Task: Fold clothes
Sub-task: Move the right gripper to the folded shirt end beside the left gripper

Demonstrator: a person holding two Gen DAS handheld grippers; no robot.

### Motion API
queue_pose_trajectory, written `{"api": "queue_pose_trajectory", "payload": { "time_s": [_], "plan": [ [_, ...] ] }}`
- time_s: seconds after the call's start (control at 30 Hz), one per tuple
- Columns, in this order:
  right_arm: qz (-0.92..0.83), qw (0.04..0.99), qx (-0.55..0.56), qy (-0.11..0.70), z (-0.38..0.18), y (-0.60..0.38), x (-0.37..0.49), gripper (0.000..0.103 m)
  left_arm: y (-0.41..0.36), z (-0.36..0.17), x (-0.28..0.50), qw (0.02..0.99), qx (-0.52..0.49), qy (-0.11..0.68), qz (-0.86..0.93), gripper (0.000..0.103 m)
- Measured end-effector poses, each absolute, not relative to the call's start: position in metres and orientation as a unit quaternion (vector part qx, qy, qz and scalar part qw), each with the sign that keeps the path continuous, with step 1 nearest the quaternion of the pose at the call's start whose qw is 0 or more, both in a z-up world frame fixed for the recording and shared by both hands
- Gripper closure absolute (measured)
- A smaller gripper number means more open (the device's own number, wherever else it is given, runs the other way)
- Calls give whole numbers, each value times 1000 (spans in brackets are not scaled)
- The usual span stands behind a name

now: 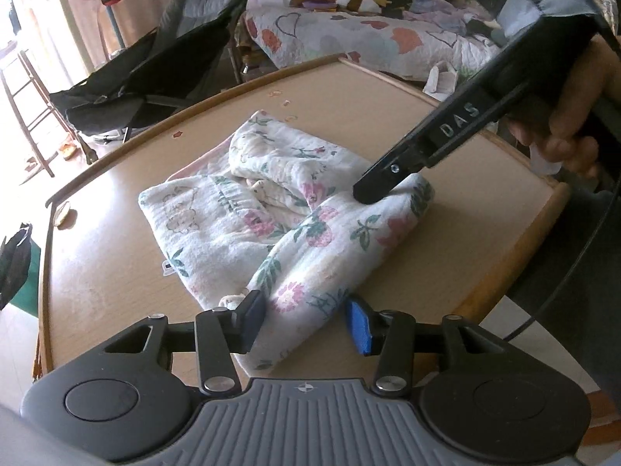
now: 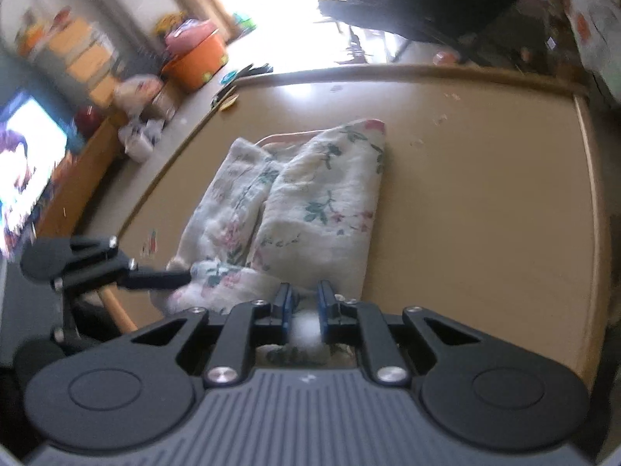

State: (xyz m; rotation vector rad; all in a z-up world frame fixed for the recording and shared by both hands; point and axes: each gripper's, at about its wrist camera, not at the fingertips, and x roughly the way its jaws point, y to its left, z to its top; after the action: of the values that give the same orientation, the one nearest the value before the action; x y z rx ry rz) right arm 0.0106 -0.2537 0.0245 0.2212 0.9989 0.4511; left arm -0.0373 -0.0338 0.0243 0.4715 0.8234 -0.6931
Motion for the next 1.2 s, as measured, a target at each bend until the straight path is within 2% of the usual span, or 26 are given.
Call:
{"api": "queue_pose_trajectory", "payload": {
  "time_s": [0.1, 0.17, 0.23, 0.37, 0.5, 0.7, 1.0, 1.2],
  "plan": [
    [238, 855, 68, 455, 39, -249, 4, 80, -33, 25, -33, 830, 215, 396, -330, 54],
    [260, 860, 40, 437, 52, -247, -3, 67, -30, 26, -28, 829, 200, 404, -332, 54],
    [277, 867, -14, 415, 67, -240, -12, 61, -27, 26, -23, 828, 184, 411, -335, 54],
    [320, 859, -192, 350, 85, -213, -43, 57, -21, 26, -16, 824, 159, 421, -343, 53],
    [359, 800, -383, 291, 74, -179, -74, 56, -16, 23, -9, 821, 137, 429, -351, 53],
    [377, 726, -528, 227, 39, -149, -94, 56, -13, 21, -2, 817, 116, 437, -358, 53],
    [375, 699, -569, 219, 16, -136, -89, 58, -11, 15, 7, 814, 91, 443, -363, 52],
    [376, 707, -548, 242, 19, -135, -81, 66, -11, 13, 8, 815, 82, 442, -366, 51]
  ]
}}
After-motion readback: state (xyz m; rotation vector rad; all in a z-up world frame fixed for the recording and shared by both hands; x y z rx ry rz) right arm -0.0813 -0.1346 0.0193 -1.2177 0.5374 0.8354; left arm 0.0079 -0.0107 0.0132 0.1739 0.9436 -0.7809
